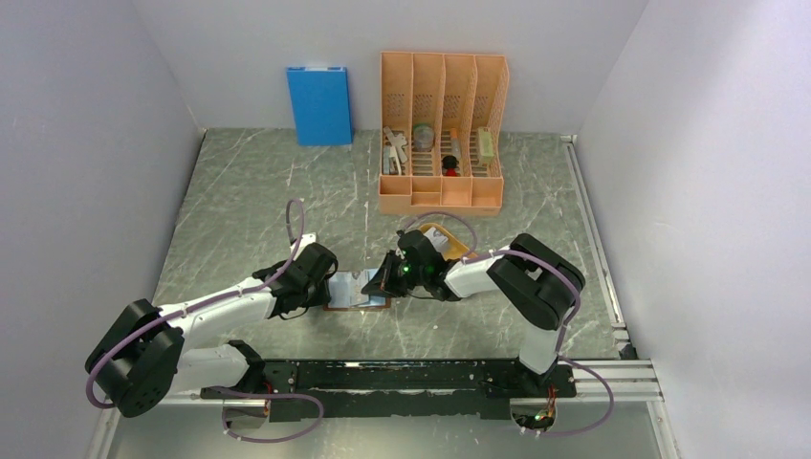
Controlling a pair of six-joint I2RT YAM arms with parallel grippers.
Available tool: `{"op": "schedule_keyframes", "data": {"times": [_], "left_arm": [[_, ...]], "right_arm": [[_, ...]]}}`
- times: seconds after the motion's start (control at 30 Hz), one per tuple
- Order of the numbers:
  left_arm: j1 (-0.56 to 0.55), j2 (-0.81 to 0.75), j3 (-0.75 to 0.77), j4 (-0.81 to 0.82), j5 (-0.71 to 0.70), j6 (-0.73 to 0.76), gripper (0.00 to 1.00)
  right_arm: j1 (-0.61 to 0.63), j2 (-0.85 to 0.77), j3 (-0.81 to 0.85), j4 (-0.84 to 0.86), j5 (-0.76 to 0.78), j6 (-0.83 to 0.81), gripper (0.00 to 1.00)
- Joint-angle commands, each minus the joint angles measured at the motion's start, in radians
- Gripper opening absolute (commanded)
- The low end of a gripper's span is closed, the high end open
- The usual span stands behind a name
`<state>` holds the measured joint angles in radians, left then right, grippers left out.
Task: Put the credit cards into the card holder
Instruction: Insert the credit card into the card holder.
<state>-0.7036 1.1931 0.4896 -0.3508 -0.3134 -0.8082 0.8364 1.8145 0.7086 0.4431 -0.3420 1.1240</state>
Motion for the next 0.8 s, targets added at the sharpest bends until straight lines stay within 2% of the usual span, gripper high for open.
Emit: {"op": "schedule_keyframes", "data": {"times": [0.0, 0.77], "left_arm": [[0.001, 0.013, -0.029, 0.006, 0.053, -0.002, 0.34], [0.001, 0.017, -0.044, 0.036, 0.085, -0.010, 0.33]], "right_arm": [[-0.002, 0.008, -0.017, -0.075, 0.048, -0.030, 0.00], [0.057, 0.070, 0.033, -0.040, 0.009, 0.009, 0.00]]}}
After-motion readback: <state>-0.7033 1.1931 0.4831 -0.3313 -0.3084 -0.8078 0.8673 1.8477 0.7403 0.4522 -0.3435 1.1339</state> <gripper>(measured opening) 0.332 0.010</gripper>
